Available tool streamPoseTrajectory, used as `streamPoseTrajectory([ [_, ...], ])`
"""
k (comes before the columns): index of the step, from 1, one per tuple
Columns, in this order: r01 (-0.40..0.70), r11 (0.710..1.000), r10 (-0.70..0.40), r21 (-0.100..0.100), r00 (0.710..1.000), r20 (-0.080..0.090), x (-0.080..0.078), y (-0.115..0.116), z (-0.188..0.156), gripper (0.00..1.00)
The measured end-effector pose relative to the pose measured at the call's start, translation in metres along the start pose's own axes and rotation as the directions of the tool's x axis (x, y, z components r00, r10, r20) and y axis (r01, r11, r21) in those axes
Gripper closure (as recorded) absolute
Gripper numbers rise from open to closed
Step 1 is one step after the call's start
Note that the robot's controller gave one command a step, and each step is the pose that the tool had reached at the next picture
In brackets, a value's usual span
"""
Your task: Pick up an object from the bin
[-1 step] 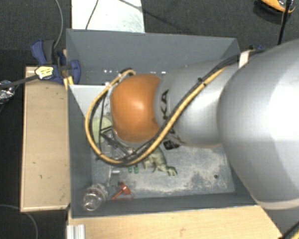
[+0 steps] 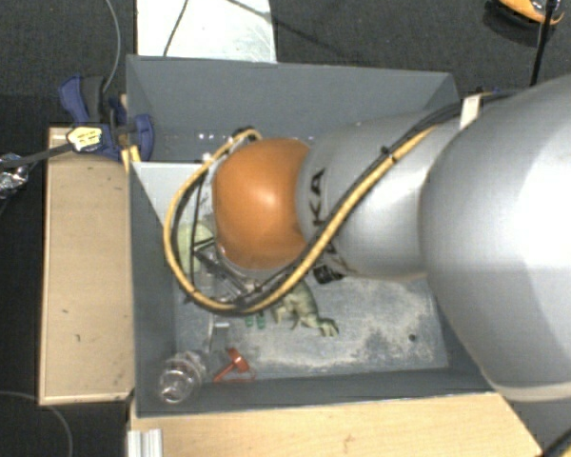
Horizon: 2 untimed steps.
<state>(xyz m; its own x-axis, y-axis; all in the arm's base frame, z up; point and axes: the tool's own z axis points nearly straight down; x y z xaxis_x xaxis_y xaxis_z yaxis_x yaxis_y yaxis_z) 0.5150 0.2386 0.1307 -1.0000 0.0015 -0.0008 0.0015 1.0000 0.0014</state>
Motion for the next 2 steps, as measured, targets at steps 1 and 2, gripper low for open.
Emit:
streamPoseTrajectory([
  [1,-0.065,0.998,0.065,-0.003,0.998,0.000,-0.012,-0.025,0.016,0.00],
  [2,-0.048,0.999,0.048,0.001,0.999,-0.001,-0.027,-0.061,0.021,0.00],
])
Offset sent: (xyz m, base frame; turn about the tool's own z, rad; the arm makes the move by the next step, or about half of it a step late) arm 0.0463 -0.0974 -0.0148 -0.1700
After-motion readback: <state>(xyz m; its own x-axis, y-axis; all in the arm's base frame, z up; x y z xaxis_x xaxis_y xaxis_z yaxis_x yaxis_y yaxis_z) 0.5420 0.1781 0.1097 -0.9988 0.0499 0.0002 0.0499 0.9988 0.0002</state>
